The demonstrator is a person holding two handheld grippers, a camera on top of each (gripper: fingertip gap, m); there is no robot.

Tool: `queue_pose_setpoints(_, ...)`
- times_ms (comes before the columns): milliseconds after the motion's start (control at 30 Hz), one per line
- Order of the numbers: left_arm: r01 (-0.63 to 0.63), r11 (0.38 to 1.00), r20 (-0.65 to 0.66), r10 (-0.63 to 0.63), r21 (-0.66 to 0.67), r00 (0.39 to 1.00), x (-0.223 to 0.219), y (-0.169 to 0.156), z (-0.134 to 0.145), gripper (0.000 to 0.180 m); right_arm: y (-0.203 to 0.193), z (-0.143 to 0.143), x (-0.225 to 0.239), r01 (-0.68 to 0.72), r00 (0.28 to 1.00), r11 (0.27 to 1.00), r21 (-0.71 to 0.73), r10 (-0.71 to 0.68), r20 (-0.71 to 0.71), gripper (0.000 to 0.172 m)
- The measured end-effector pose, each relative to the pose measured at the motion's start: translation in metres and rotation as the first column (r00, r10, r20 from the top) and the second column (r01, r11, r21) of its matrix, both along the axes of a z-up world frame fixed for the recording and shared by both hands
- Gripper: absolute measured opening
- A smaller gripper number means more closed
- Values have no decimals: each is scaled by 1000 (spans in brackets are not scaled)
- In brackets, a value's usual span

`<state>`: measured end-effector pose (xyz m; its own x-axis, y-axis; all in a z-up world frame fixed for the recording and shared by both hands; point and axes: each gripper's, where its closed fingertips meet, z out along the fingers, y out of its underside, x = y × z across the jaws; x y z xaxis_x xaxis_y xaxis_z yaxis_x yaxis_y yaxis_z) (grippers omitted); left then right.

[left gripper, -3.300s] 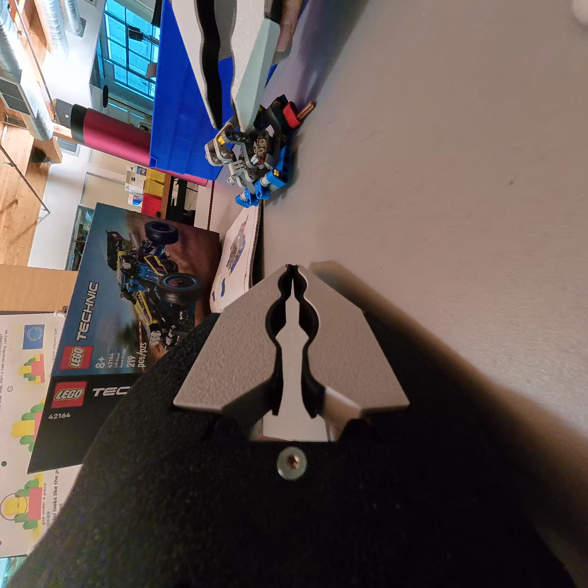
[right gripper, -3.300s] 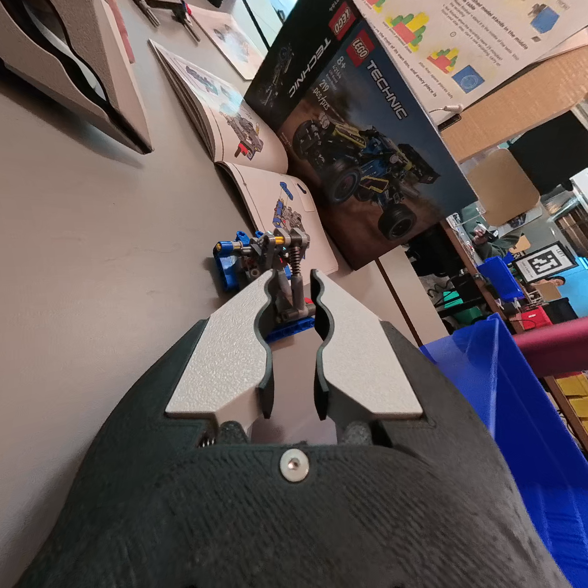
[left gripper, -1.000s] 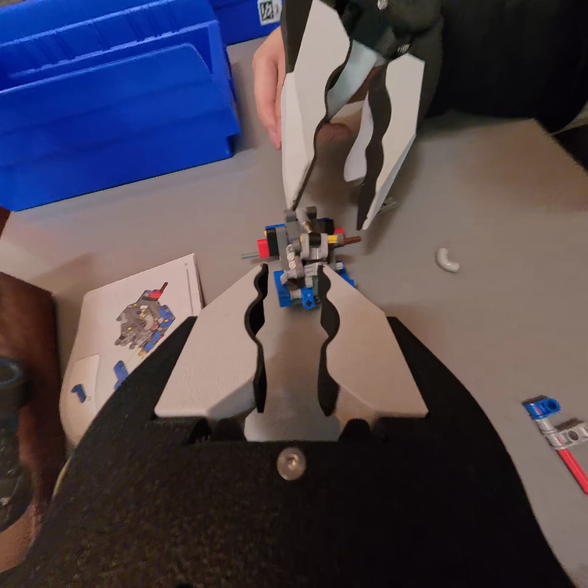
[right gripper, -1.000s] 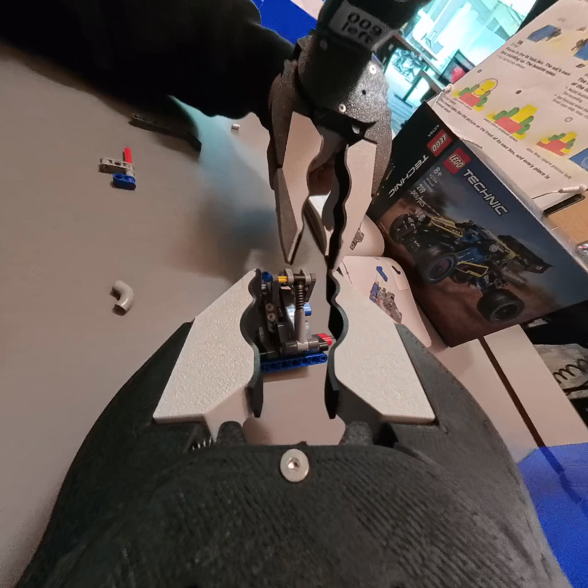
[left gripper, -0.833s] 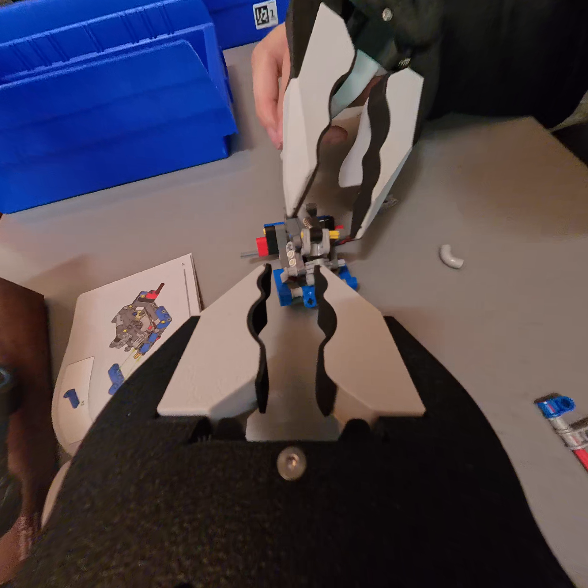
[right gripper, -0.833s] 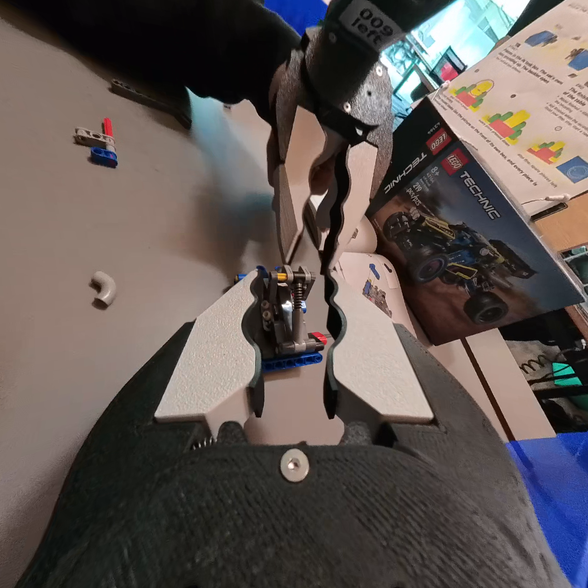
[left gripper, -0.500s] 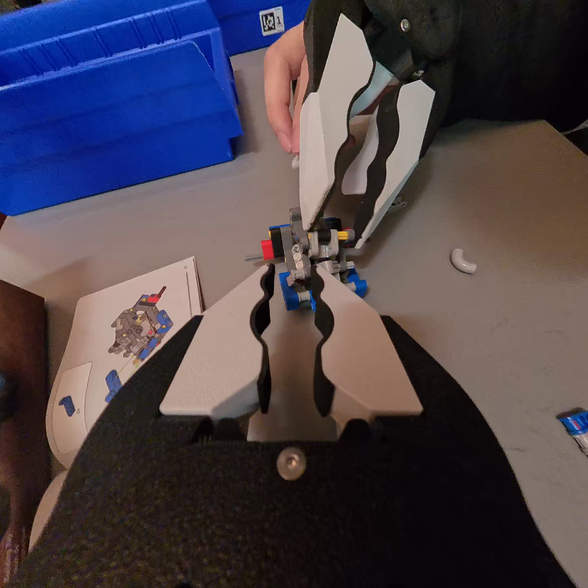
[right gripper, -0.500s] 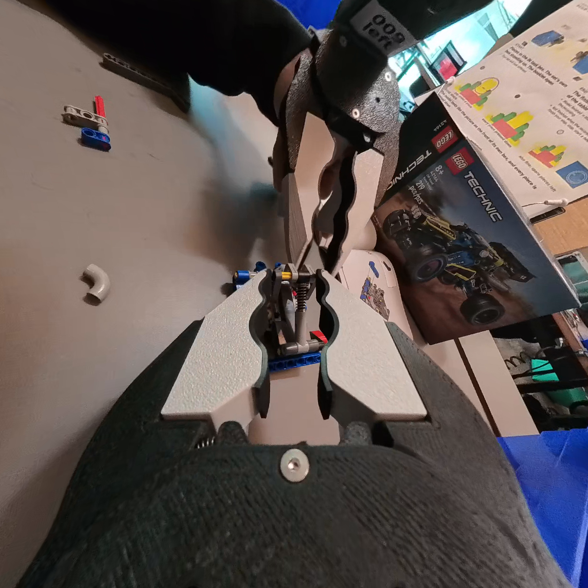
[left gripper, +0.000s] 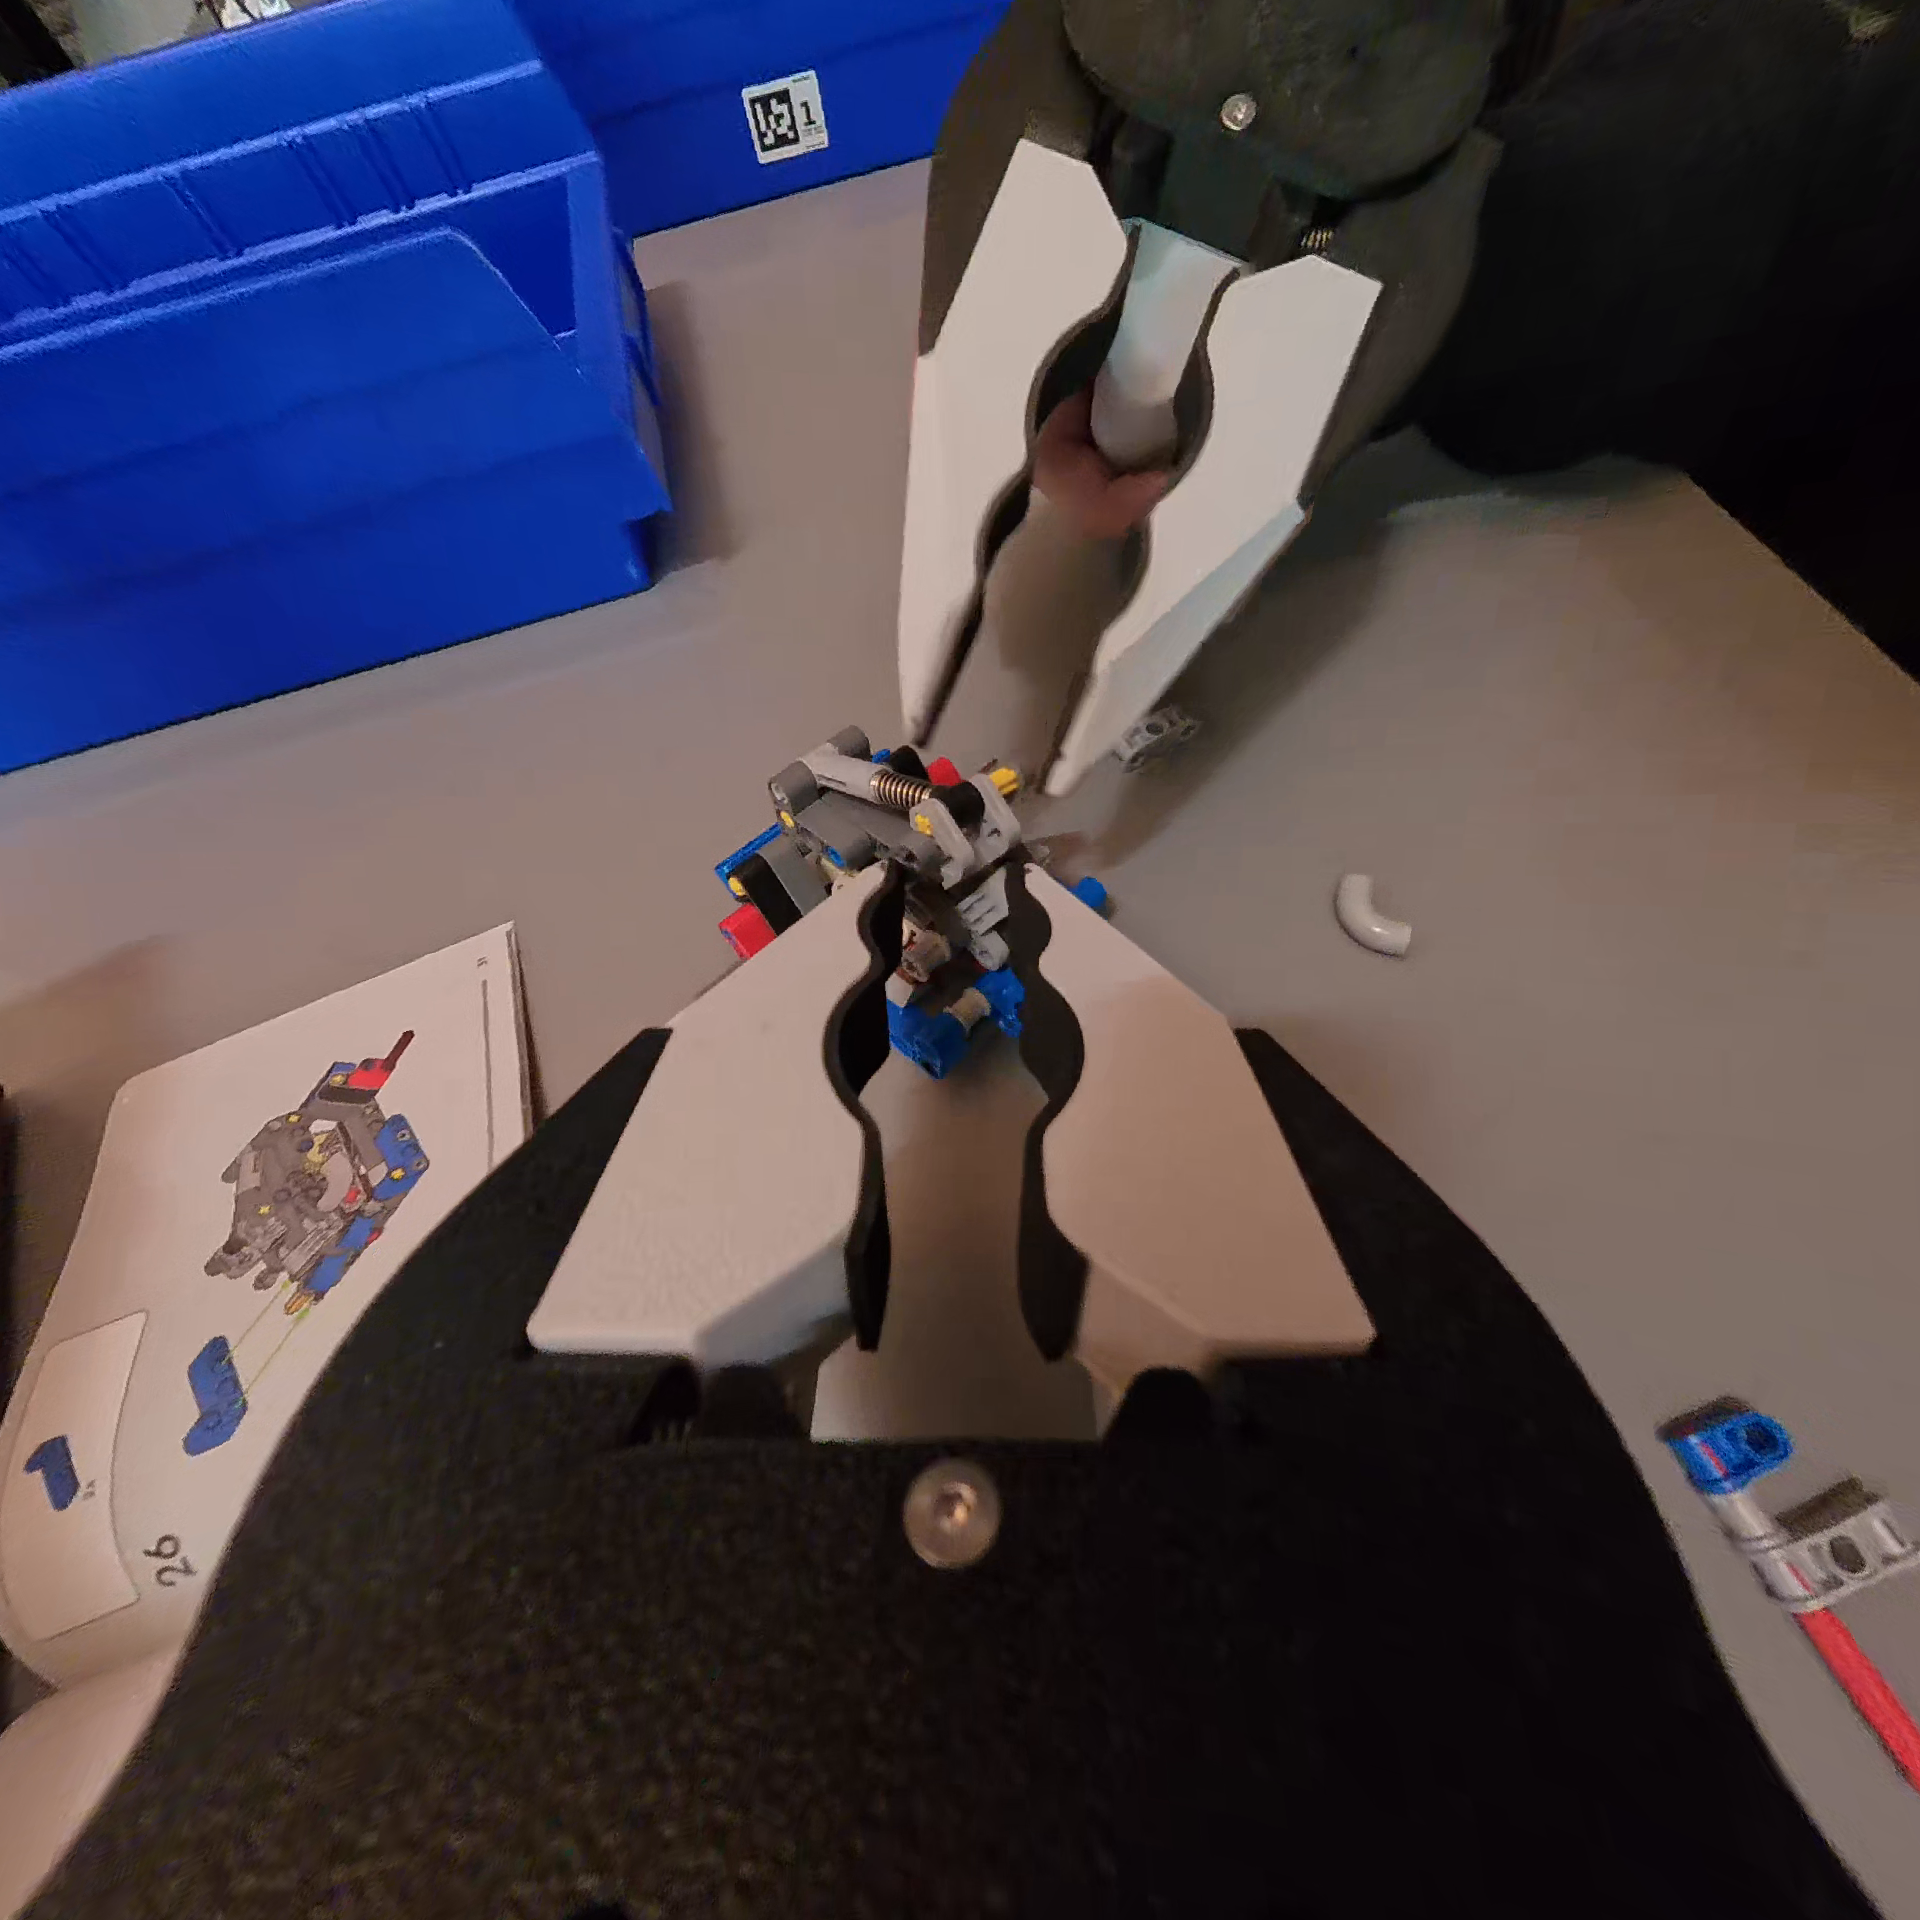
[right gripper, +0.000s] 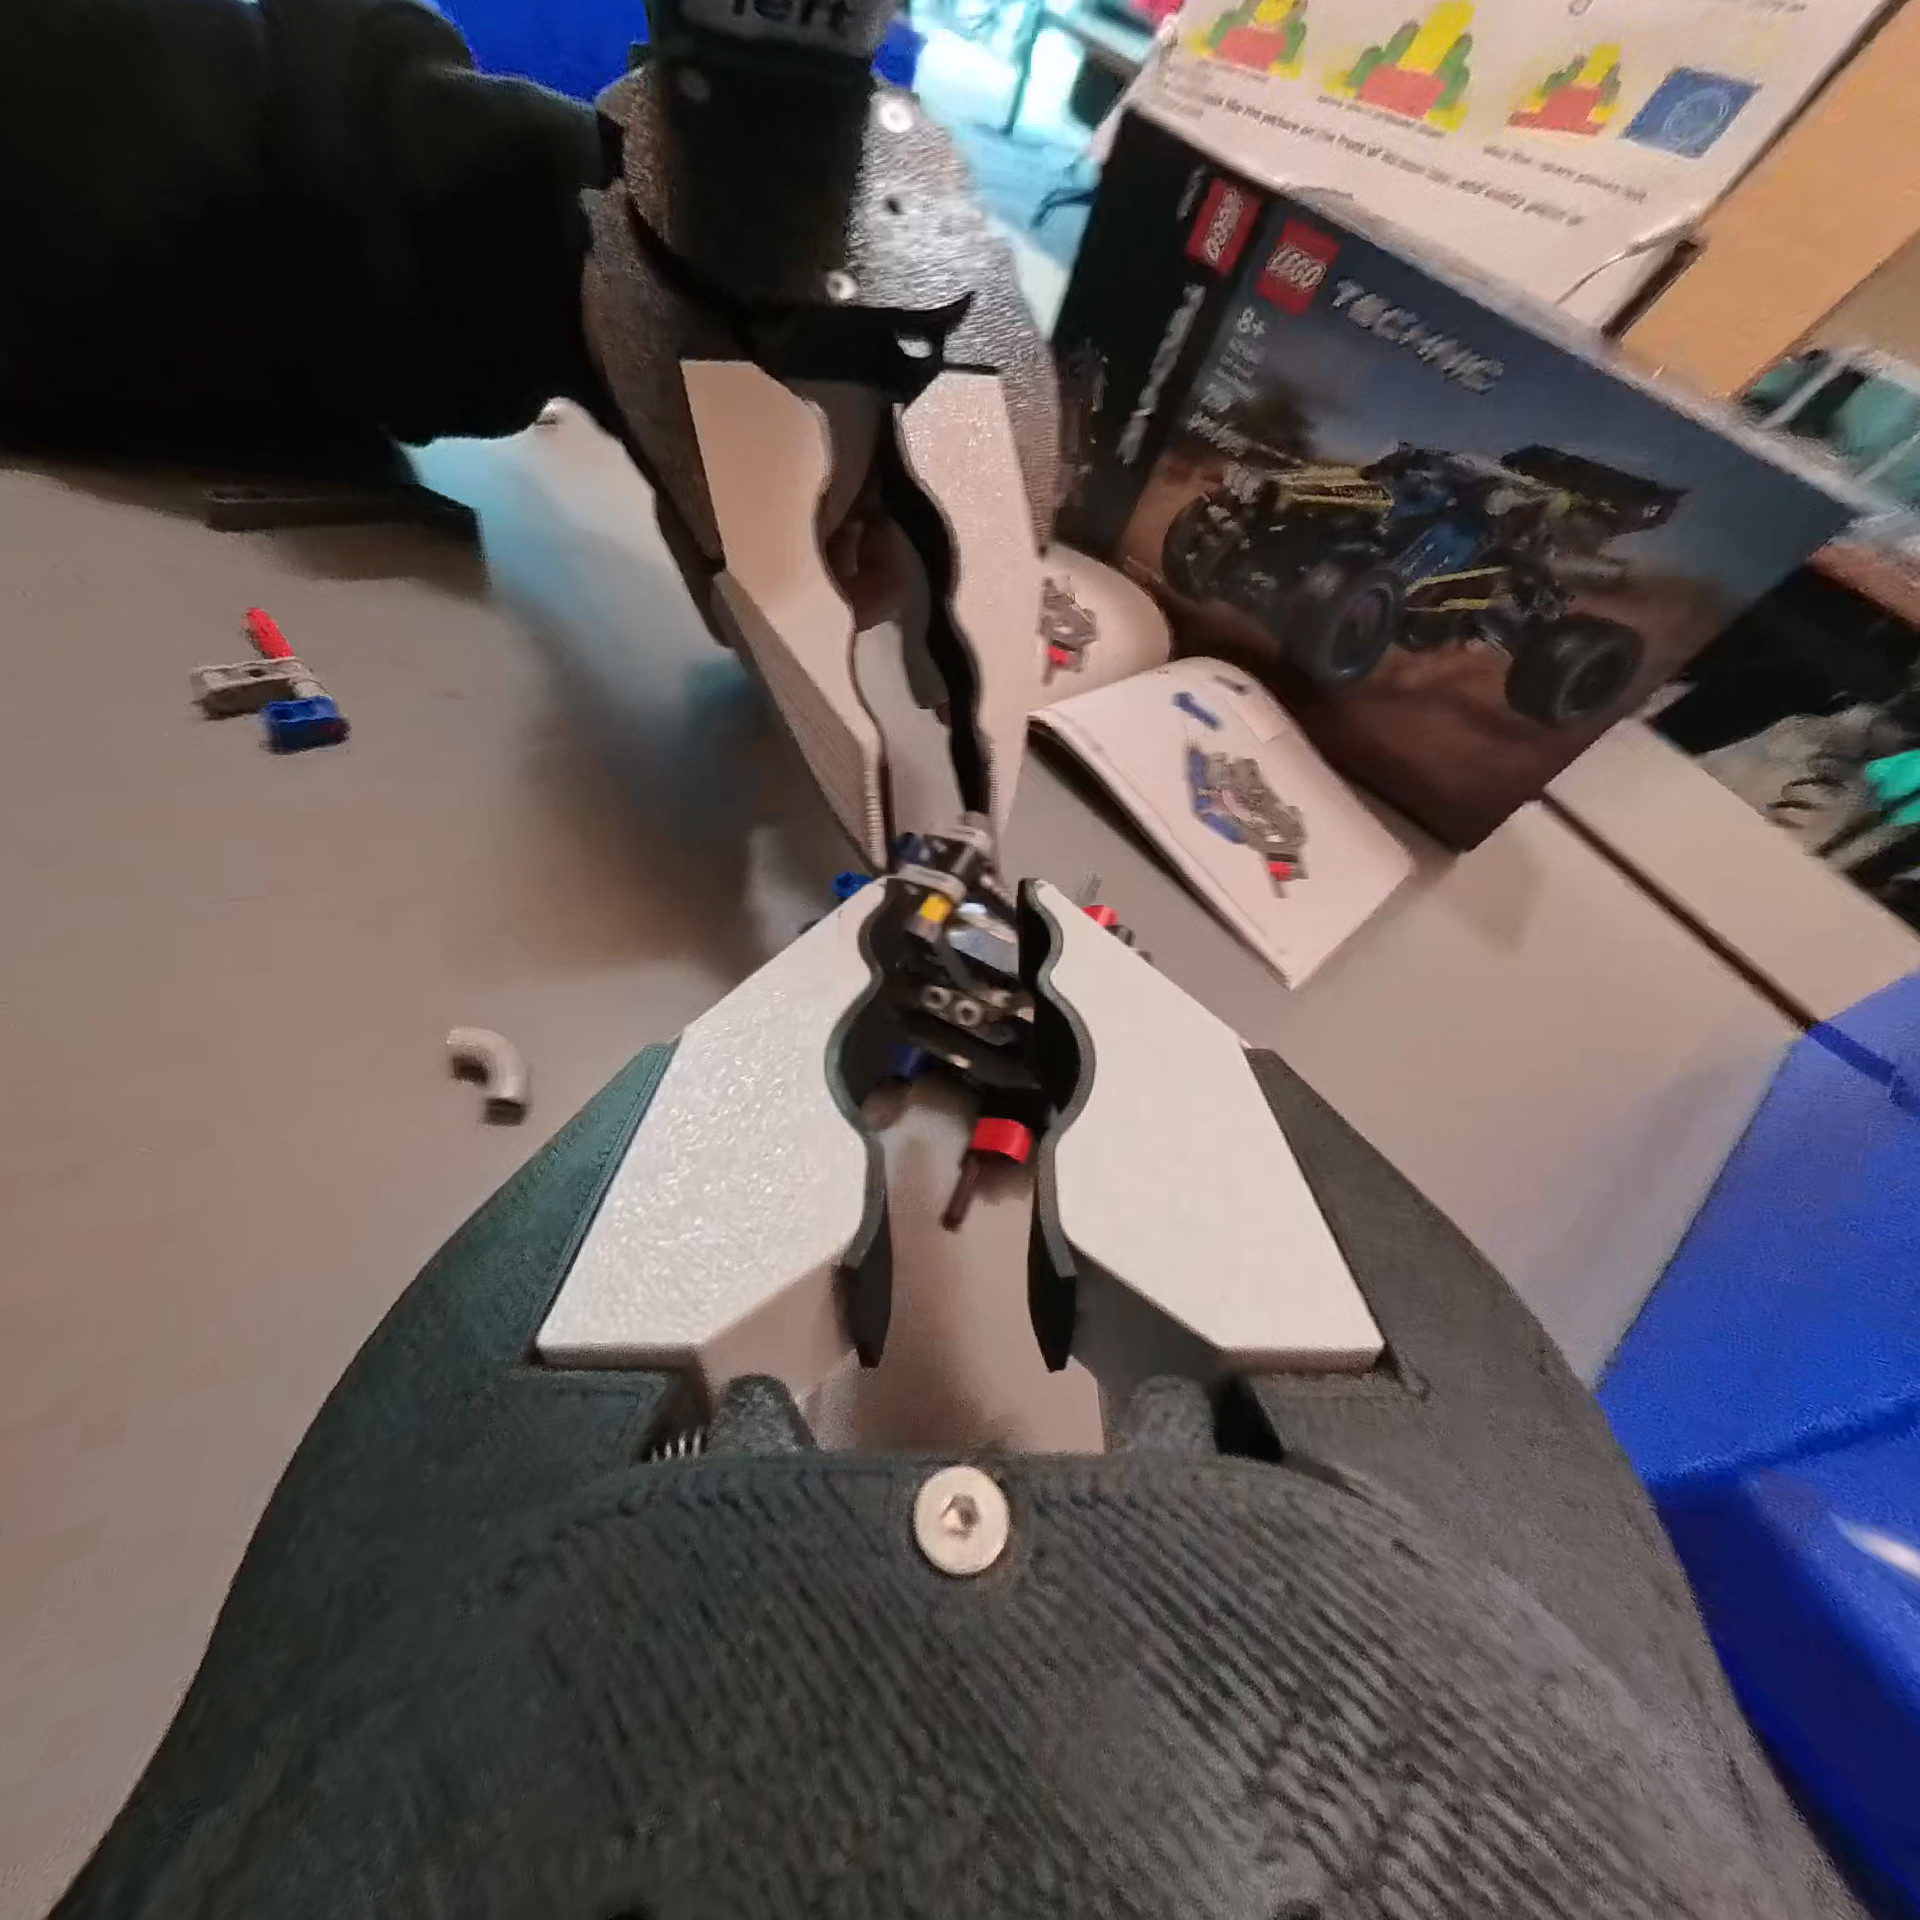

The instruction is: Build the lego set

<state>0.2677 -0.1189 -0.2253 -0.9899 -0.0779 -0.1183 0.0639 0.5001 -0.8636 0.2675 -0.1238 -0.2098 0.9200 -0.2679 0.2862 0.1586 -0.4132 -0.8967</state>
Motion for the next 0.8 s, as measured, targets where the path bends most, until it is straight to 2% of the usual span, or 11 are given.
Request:
queue_pose_setpoints(67,-21,1000,-23,21,-4,1000,-1,-2,0,15,1,-6,-7,-34,996,998,-43,31,-83,16)
queue_pose_setpoints(200,-39,999,-20,38,-13,999,-3,-6,0,15,-1,-2,-3,63,997,998,2,-63,-47,6)
queue_pose_setpoints(367,-62,998,31,62,-18,998,3,-2,4,10,-9,-5,-9,44,999,998,-55,-45,-19,11)
queue_pose_setpoints(467,-103,994,84,106,-37,991,12,1,9,10,-11,0,-10,61,998,998,-33,-60,9,11)
queue_pose_setpoints(700,-102,994,109,106,-44,988,13,2,9,11,-10,-10,-6,87,993,994,-73,-81,82,7)
queue_pose_setpoints(800,-80,995,98,85,-58,992,10,-2,10,15,-7,-10,-7,67,995,995,-69,-62,76,14)
